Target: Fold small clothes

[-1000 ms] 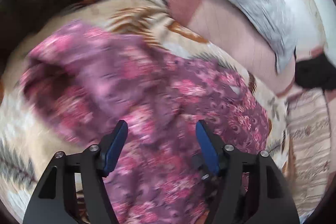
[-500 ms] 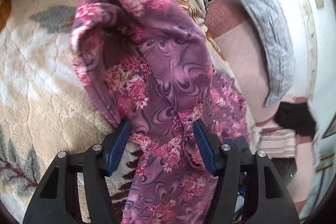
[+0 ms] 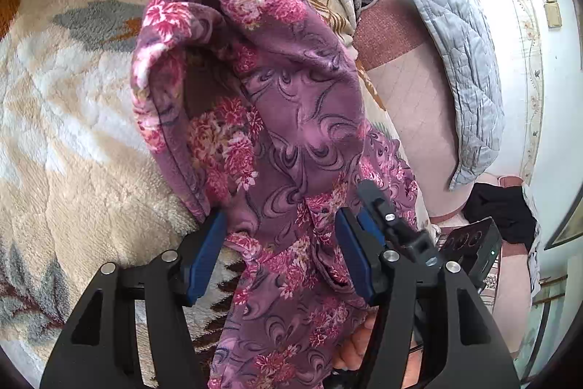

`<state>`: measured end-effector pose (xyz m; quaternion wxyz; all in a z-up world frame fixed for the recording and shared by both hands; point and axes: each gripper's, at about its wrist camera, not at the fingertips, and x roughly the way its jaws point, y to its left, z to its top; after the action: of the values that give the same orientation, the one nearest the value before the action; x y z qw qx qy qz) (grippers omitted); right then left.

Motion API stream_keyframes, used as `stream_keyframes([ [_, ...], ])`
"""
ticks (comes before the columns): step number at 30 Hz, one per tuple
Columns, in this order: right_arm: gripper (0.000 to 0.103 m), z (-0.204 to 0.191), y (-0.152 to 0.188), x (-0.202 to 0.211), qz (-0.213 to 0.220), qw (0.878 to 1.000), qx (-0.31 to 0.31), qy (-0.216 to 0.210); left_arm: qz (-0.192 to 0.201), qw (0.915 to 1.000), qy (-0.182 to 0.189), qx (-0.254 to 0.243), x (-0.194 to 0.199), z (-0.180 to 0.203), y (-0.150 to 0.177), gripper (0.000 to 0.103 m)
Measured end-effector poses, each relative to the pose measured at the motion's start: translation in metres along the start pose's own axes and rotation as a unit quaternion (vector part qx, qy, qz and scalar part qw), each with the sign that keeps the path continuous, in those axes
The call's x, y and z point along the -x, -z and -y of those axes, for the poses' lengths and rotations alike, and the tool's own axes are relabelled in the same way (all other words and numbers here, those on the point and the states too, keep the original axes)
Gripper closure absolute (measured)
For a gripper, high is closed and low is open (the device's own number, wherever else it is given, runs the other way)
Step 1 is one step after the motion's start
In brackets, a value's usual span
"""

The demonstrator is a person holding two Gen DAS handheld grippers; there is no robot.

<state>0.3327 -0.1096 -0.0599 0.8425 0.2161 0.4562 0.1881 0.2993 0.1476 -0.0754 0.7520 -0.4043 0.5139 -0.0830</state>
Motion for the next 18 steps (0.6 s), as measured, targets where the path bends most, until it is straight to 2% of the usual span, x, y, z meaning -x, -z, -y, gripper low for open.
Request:
stream_keyframes([
  [3, 0.054, -0.009, 0.001, -0.003, -0.005, 0.999, 0.041, 0.024, 0.001, 1.0, 0.003, 0.004, 0.001, -0.002, 0.0, 0.042],
  [4, 0.06, -0.009, 0.0, -0.003, -0.003, 0.999, 0.045, 0.026, 0.001, 1.0, 0.003, 0.006, 0.001, -0.003, 0.0, 0.042],
  [5, 0.083, -0.009, -0.001, -0.003, -0.002, 0.998, 0.051, 0.021, 0.001, 1.0, 0.004, 0.007, 0.001, -0.004, 0.0, 0.042],
  [6, 0.098, -0.011, -0.001, -0.005, -0.012, 0.998, 0.059, 0.001, 0.001, 1.0, 0.004, 0.006, 0.001, -0.004, 0.0, 0.042],
  [9, 0.1, -0.018, 0.0, 0.006, -0.002, 0.997, 0.082, -0.013, 0.001, 1.0, 0.002, 0.005, 0.001, -0.004, 0.001, 0.042],
  [12, 0.1, -0.007, -0.004, 0.042, 0.042, 0.997, 0.042, -0.045, 0.005, 1.0, -0.008, -0.002, 0.002, 0.002, 0.003, 0.042],
  [15, 0.101, 0.009, -0.011, 0.081, 0.081, 0.995, 0.021, -0.054, 0.011, 0.9995, -0.022, -0.022, 0.002, 0.013, 0.01, 0.042],
  [18, 0.101, 0.03, -0.019, 0.121, 0.113, 0.993, 0.003, -0.044, 0.008, 0.9987, -0.026, -0.043, 0.0, 0.026, 0.019, 0.042],
])
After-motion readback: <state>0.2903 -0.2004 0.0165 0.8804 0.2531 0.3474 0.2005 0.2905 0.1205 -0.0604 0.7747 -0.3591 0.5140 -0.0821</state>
